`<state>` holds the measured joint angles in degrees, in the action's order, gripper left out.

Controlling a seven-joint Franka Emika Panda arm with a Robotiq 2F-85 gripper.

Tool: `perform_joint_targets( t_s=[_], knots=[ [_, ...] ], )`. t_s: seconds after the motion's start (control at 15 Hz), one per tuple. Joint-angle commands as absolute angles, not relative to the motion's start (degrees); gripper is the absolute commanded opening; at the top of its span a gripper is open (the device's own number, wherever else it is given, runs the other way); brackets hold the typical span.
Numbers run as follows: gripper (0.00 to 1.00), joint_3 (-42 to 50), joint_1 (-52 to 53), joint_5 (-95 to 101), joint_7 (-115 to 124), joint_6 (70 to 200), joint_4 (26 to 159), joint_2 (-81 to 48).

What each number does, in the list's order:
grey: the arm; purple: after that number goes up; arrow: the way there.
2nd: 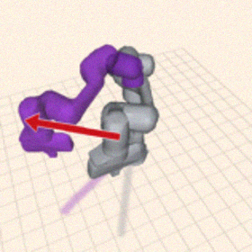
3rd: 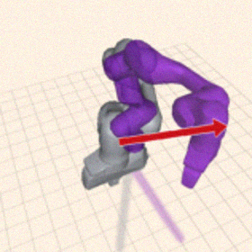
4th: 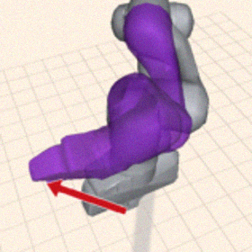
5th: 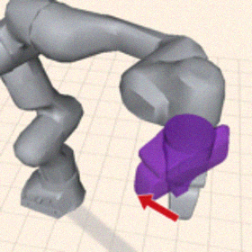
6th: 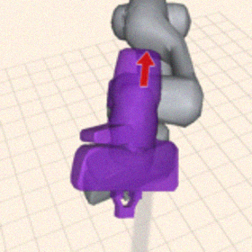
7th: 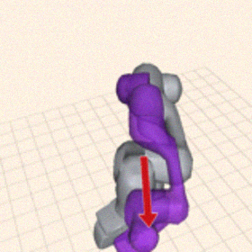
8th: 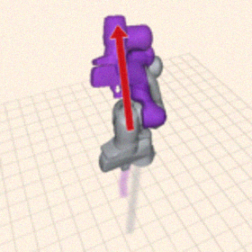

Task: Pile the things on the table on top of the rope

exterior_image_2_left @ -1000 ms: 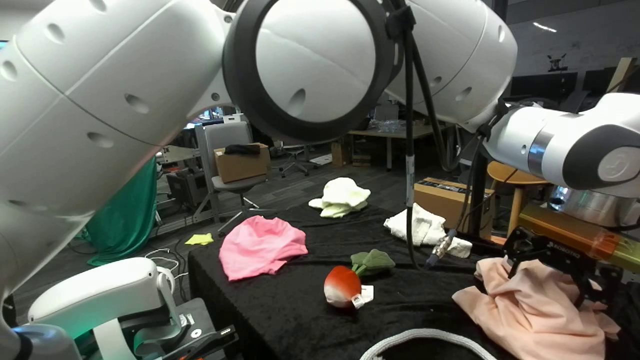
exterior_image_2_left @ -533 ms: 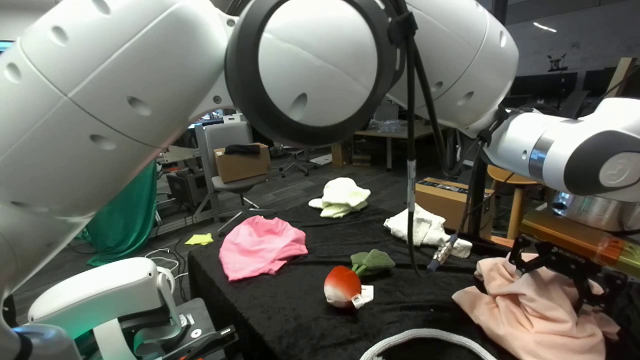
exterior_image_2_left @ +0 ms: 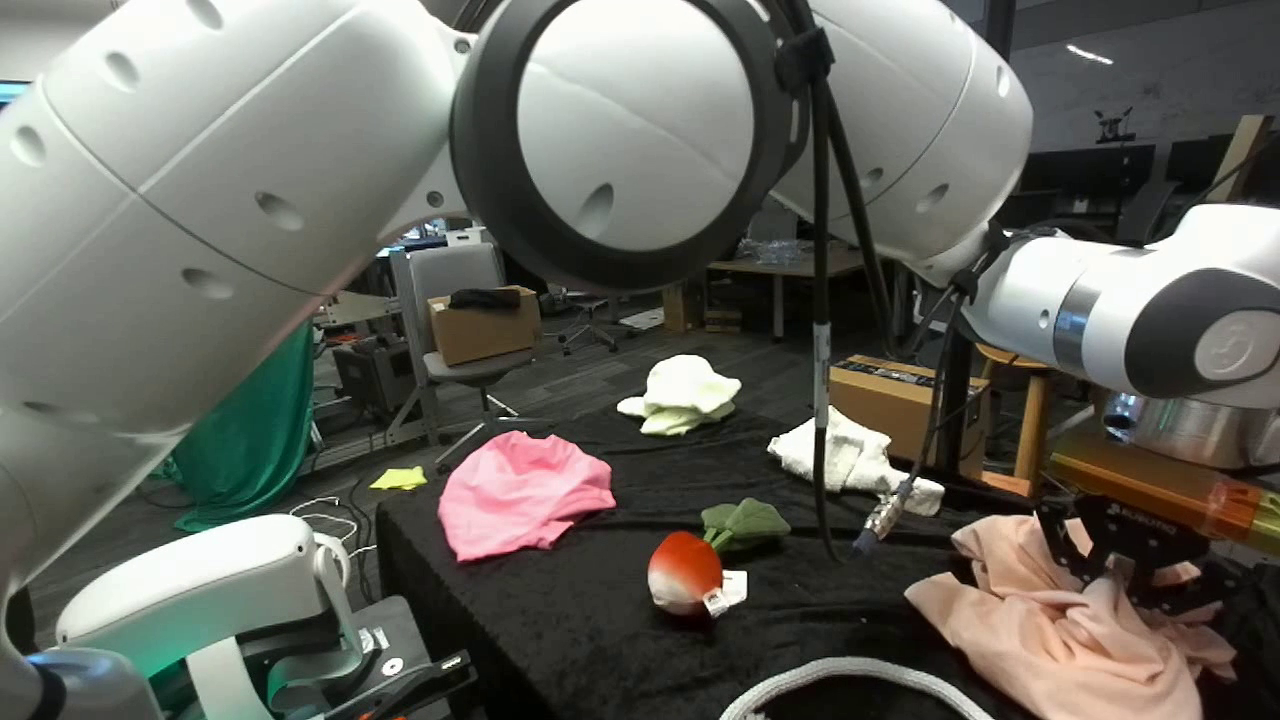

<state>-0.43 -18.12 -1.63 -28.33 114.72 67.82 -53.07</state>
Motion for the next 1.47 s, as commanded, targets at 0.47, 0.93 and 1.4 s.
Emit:
perform_joint_targets(
  t_s=[0.47,0.93,1.4],
  knots=[
    [0.07,-1.71,-21.79,-3.29,-48.17,114.59,89.29,-28.83],
    [0.07,2.07,-21.82,-8.35,-59.20,113.12,107.40,-8.40],
    [0.07,7.75,-17.07,-6.76,-63.35,109.48,122.79,7.03]
  ],
)
